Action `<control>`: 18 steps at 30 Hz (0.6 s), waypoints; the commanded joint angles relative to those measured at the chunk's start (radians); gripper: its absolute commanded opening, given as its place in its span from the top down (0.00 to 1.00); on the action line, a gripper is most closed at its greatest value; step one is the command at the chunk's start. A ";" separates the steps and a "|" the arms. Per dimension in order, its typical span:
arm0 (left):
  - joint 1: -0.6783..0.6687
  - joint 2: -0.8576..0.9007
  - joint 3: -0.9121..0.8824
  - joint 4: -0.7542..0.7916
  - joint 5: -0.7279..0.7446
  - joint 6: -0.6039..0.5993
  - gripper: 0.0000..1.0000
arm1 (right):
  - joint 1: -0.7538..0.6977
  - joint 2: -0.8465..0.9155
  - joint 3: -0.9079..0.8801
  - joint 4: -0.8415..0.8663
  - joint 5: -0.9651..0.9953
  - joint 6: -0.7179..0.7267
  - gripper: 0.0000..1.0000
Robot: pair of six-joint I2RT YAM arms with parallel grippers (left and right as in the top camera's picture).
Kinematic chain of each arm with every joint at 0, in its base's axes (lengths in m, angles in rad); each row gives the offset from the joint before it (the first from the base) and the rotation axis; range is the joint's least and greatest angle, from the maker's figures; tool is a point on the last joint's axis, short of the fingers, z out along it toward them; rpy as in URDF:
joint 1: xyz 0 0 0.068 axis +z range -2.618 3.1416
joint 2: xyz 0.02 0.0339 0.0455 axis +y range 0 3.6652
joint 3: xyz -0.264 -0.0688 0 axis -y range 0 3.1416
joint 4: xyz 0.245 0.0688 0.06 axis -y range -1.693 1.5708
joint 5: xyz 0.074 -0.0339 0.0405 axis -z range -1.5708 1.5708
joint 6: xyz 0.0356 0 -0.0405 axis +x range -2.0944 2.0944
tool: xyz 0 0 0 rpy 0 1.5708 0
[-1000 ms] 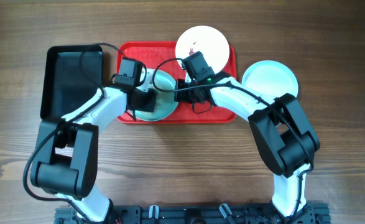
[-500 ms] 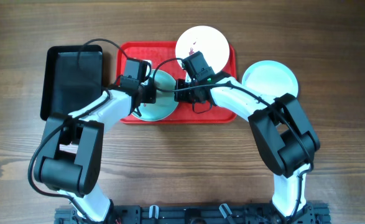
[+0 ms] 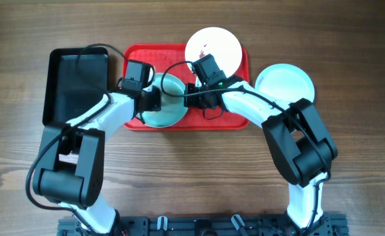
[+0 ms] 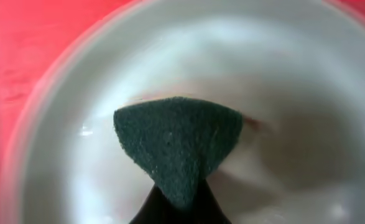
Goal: Clean dirty plates on tray and stack at the side
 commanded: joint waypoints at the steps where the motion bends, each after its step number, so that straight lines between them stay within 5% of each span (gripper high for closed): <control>1: -0.022 0.086 -0.065 0.033 0.125 0.072 0.96 | 0.006 0.021 0.015 -0.002 -0.013 -0.024 0.96; 5: -0.022 0.086 -0.065 0.027 -0.079 0.010 0.96 | 0.006 0.021 0.015 -0.001 -0.013 -0.024 0.96; 10: -0.021 0.086 -0.065 -0.085 -0.431 -0.241 0.96 | 0.006 0.021 0.015 -0.001 -0.013 -0.024 0.96; 15: -0.029 0.086 -0.065 -0.137 -0.385 -0.253 0.96 | 0.006 0.021 0.015 -0.001 -0.013 -0.024 0.95; 18: -0.042 0.086 -0.065 -0.121 -0.208 -0.105 0.96 | 0.006 0.021 0.015 -0.002 -0.013 -0.024 0.96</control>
